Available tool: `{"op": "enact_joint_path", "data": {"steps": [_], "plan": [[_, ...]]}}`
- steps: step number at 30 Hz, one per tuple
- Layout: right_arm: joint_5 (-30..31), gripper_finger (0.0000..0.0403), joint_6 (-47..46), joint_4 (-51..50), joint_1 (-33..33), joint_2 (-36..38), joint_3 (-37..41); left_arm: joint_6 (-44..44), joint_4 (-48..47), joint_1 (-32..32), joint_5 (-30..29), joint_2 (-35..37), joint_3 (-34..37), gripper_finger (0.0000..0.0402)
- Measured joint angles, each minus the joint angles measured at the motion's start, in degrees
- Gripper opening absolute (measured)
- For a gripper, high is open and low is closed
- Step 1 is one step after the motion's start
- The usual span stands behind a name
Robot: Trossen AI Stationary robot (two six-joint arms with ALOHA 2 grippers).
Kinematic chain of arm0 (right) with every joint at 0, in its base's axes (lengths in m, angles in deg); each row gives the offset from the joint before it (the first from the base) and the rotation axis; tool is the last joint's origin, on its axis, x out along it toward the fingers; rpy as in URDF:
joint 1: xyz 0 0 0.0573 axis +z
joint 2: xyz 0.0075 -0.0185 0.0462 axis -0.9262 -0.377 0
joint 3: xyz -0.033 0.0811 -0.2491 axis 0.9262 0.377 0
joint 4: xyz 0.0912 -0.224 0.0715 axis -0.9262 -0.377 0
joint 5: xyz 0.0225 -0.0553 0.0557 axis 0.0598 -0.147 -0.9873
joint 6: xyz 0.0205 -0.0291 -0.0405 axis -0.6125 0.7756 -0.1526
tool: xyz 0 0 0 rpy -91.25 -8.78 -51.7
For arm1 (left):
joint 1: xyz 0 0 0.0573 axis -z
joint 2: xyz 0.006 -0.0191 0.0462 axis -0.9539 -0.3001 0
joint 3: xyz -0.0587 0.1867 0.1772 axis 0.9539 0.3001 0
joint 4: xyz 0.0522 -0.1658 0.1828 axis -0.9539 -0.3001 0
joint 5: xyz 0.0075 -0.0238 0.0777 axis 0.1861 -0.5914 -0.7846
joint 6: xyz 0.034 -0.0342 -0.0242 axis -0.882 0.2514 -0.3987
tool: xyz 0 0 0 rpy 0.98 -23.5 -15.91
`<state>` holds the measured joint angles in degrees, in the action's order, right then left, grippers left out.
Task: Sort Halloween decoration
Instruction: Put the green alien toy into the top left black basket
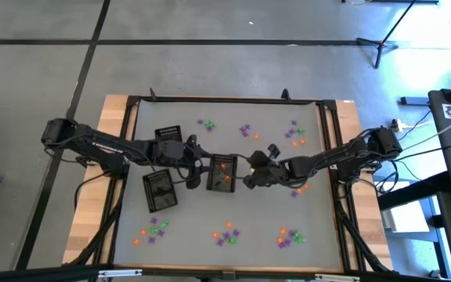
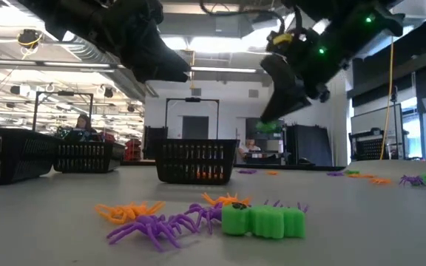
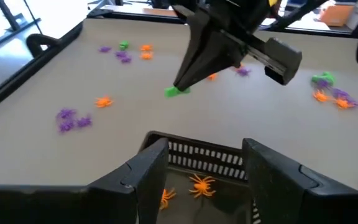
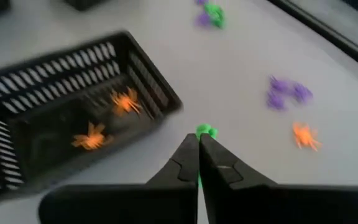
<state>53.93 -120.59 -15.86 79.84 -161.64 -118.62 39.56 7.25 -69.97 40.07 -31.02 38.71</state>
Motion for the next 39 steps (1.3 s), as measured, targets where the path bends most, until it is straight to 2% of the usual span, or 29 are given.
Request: {"op": "enact_joint_path", "data": {"steps": [7,13,18,21,30,39], "plan": [[-6.68,0.0001,9.23,13.31,0.00,0.02,0.00,0.00,-0.09,1.83,-0.02,0.00,0.00,0.0196],[-17.09,0.0000,14.92,25.60,0.00,0.02,0.00,-0.10,-0.23,3.78,-0.04,0.00,0.00,0.0196],[-24.75,0.0000,15.88,30.44,0.00,0.02,0.00,-1.72,0.02,5.57,-0.91,0.00,0.00,0.0196],[-25.57,0.0000,15.88,30.63,0.00,0.02,0.00,-3.22,0.57,6.78,-2.89,-0.01,0.00,0.0196],[-29.35,0.0000,15.73,35.56,0.00,-3.36,0.02,-9.52,7.55,9.12,-2.99,-2.71,-0.07,0.0196],[-29.72,0.0000,14.32,35.53,0.00,-3.72,0.02,-14.08,7.75,9.47,-2.53,-5.31,0.02,0.0196]]}}
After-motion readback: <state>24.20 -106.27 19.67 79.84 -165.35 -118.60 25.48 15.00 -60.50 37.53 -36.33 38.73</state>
